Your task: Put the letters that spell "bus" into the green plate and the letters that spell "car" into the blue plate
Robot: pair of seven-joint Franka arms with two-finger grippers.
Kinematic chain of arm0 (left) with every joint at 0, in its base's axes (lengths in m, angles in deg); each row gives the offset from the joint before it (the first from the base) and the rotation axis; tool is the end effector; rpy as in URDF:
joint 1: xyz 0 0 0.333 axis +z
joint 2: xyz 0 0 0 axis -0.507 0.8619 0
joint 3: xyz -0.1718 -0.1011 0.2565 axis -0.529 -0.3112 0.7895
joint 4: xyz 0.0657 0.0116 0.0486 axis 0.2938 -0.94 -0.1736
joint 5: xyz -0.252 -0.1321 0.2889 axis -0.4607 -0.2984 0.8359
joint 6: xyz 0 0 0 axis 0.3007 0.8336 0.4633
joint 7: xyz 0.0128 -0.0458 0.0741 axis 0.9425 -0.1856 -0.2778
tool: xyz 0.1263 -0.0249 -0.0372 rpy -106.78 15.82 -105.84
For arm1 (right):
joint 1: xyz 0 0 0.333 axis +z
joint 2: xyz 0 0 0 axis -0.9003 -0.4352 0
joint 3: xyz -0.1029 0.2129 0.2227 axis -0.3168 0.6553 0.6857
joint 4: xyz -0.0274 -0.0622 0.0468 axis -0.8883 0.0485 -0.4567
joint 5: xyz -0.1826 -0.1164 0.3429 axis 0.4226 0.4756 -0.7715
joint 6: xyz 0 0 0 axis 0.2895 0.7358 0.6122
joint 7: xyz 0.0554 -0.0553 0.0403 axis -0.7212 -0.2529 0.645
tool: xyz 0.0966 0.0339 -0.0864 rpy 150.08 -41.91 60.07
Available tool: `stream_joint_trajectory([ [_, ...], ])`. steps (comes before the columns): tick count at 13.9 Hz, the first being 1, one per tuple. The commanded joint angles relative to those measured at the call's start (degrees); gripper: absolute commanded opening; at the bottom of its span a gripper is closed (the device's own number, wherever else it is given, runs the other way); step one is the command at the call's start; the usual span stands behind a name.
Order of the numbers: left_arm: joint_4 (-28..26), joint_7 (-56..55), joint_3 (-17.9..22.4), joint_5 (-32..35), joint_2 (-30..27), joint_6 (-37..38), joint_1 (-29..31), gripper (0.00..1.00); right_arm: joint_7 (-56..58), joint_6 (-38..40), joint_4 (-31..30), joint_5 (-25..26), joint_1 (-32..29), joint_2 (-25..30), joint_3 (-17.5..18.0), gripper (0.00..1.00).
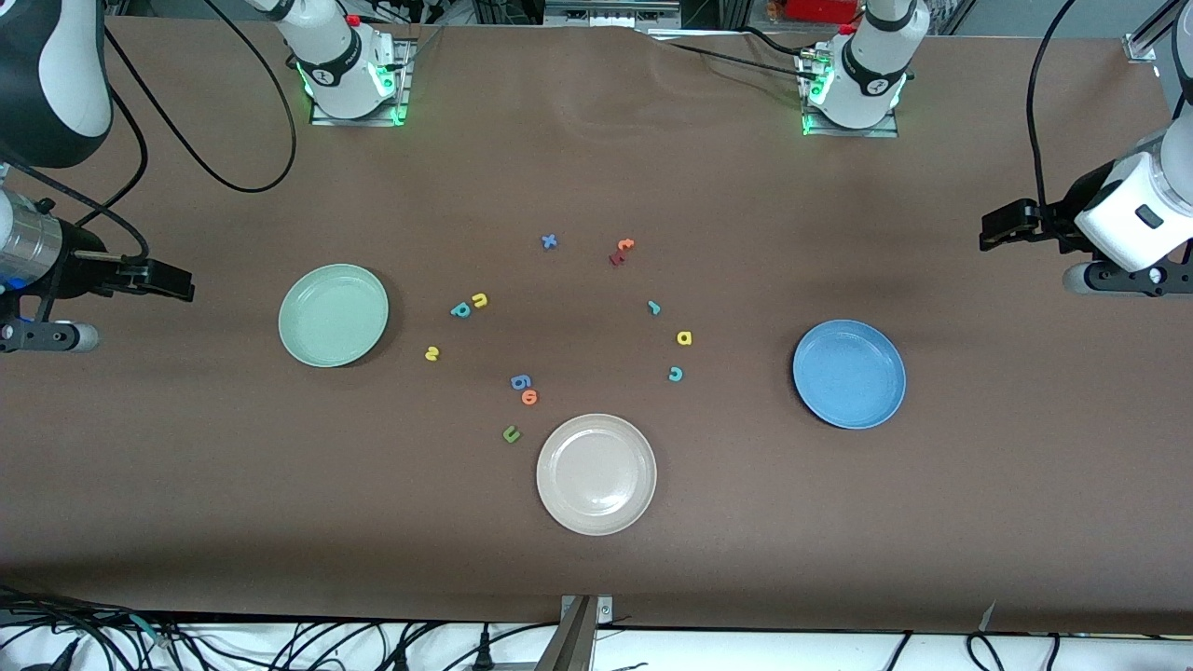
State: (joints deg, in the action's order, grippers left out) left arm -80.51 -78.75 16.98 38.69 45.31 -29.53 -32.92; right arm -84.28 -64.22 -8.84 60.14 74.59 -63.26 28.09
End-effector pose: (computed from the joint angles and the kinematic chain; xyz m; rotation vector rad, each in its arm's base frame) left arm 0.5853 -0.0209 0.5596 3.1258 -0.0226 -0.2980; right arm 0.6420 0.0106 0.5277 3.0751 -0.0573 -0.2040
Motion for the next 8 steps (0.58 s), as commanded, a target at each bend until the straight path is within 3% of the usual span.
stream_joint_trajectory([
  [1,0.0,0.7,-0.1,-0.9,-0.2,0.0,0.1,1.0,-0.8,-0.2,-1.7,-1.0,0.2,1.3,-0.1,1.0],
  [8,0.0,0.7,-0.2,-0.9,-0.2,0.1,0.0,1.0,-0.6,-0.6,-1.3,-1.0,0.0,1.1,-0.1,1.0],
])
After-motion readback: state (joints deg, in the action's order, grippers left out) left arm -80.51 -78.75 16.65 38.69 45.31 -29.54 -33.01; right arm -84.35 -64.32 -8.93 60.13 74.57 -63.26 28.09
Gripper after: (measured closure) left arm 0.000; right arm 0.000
